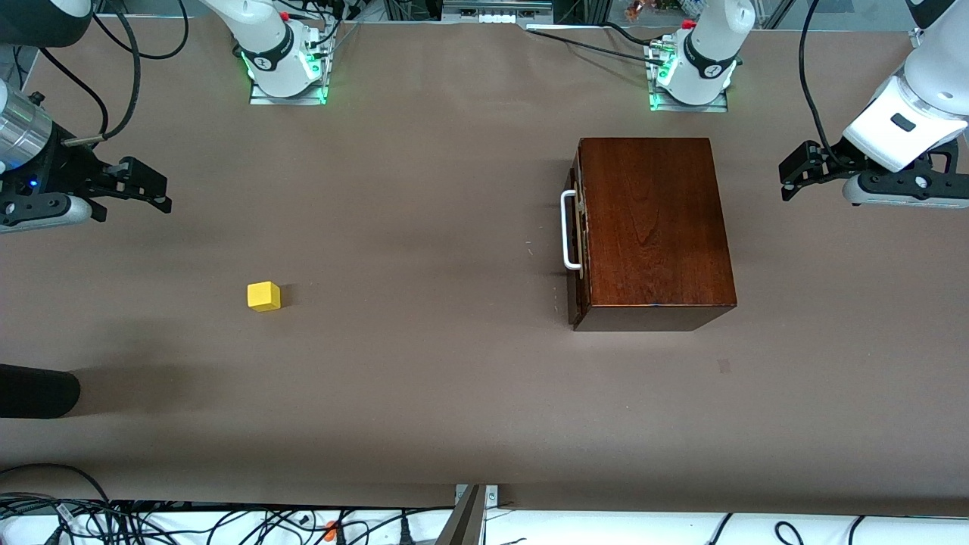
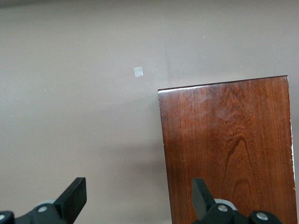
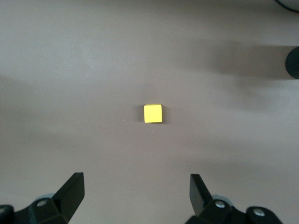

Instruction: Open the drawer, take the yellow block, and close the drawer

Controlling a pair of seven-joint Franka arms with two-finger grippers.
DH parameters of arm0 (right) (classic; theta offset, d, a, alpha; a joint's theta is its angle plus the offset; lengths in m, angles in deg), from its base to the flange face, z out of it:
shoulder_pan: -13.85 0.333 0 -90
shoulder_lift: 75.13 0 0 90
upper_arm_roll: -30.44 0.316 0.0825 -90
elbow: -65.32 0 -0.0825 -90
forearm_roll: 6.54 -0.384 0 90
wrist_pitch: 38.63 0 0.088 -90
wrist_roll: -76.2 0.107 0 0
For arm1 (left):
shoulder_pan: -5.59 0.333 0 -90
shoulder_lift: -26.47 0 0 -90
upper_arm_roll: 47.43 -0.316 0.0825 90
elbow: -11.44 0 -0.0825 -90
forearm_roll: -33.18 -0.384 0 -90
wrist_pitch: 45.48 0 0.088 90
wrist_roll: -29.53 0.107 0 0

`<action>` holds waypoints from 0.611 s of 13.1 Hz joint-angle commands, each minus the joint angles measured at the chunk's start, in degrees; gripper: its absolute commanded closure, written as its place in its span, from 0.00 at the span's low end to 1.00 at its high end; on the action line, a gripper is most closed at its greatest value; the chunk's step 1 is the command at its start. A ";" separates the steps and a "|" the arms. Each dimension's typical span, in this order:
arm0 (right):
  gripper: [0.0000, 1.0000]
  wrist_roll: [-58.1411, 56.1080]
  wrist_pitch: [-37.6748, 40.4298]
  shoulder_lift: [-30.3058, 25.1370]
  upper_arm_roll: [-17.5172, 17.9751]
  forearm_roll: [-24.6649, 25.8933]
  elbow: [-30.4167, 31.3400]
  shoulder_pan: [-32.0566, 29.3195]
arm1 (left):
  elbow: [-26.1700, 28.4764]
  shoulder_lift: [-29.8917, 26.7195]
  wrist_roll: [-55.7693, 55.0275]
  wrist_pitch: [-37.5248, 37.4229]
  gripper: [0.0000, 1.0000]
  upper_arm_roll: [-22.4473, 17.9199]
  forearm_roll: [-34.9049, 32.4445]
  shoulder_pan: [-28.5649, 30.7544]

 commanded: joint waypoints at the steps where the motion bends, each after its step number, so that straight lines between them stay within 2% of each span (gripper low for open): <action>1: 0.00 0.38 0.66 0.54 0.24 0.54 -1.53 -0.14 | 0.55 -0.79 0.35 -0.57 0.00 -0.02 1.00 -0.03; 8: 0.00 0.47 0.57 0.54 0.24 0.62 -1.44 -0.14 | 0.46 -0.43 0.18 -0.83 0.00 -0.11 0.82 -0.12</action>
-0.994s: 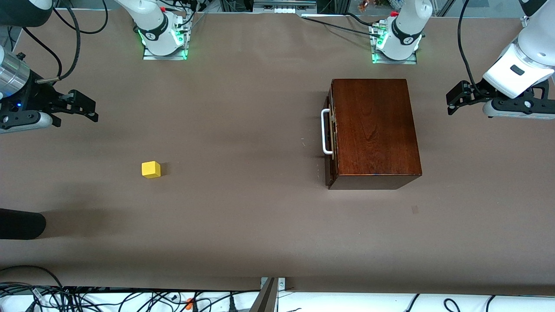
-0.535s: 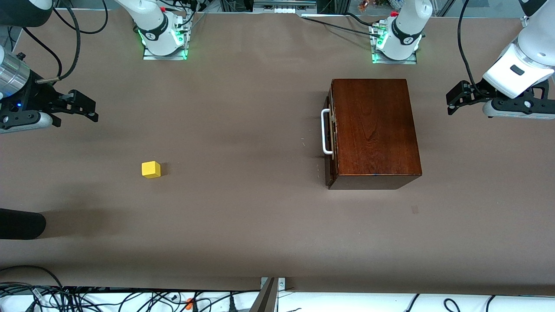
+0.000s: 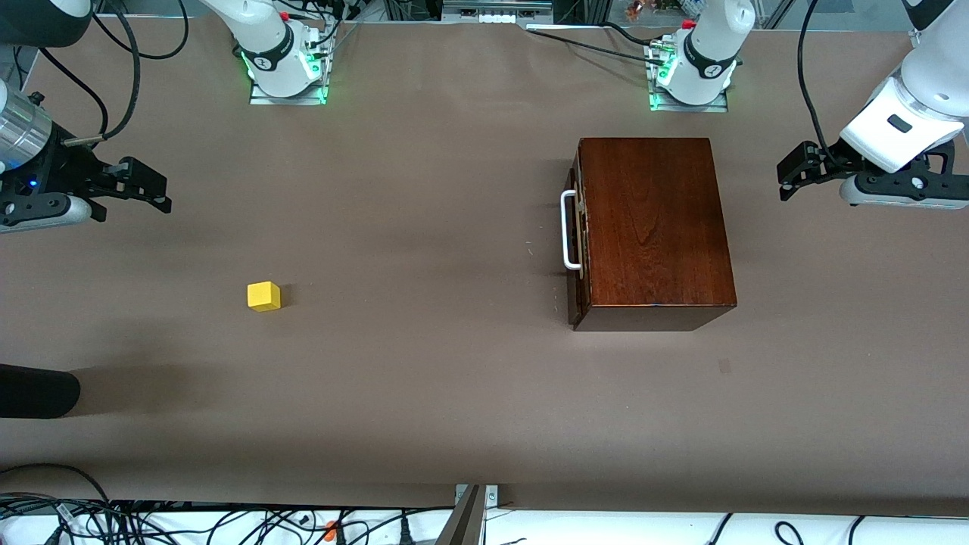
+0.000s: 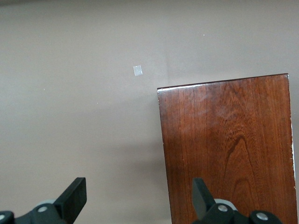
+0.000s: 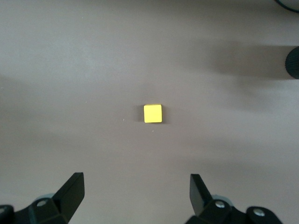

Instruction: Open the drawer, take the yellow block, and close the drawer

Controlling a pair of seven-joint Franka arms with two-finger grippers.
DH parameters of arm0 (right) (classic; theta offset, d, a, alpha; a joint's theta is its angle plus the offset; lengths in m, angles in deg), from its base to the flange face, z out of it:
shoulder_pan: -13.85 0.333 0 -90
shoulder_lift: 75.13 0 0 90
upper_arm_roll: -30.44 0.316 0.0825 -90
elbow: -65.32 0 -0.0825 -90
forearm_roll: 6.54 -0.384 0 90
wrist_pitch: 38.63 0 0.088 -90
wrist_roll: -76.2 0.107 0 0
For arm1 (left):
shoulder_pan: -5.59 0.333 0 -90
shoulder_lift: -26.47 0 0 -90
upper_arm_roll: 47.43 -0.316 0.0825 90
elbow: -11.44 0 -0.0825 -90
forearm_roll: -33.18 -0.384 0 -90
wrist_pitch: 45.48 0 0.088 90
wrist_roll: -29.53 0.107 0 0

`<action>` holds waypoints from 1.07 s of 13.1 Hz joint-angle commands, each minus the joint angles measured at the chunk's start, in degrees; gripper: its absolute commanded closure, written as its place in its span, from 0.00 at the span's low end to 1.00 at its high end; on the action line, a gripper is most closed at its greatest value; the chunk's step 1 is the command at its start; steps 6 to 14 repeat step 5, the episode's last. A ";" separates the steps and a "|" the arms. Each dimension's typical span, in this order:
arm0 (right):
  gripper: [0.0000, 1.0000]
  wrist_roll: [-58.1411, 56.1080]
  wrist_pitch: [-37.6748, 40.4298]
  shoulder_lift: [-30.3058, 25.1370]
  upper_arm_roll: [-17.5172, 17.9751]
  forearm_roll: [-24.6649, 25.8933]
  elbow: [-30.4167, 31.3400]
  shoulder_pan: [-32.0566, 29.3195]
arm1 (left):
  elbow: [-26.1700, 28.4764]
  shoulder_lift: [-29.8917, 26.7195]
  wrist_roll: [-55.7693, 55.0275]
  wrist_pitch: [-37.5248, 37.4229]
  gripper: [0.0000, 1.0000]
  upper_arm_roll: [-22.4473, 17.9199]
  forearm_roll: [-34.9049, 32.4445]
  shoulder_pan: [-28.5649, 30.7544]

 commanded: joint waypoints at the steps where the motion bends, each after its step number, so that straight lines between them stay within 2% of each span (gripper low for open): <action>1: 0.00 0.38 0.66 0.63 0.17 0.62 -1.53 -0.22 | 0.18 -0.44 0.16 -0.71 0.00 -0.16 0.73 -0.04; 14: 0.00 0.30 0.66 0.63 0.17 0.62 -1.53 -0.31 | -0.17 -0.35 0.25 -0.71 0.00 -0.07 0.73 -0.04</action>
